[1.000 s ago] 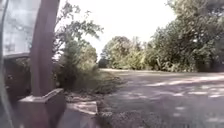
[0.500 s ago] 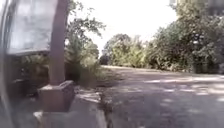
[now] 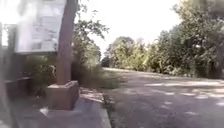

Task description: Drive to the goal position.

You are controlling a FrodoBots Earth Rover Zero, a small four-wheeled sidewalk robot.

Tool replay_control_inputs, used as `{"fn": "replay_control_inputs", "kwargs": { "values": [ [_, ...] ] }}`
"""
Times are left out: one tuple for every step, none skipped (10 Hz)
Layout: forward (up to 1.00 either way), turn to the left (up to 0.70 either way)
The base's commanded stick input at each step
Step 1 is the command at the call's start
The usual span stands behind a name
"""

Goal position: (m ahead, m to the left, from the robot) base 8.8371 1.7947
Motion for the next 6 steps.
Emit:
{"fn": "replay_control_inputs", "kwargs": {
  "values": [
    [0.70, -0.04],
    [0.70, -0.33],
    [0.70, -0.31],
    [0.70, -0.30],
    [0.70, -0.07],
    [0.70, 0.00]
  ]
}}
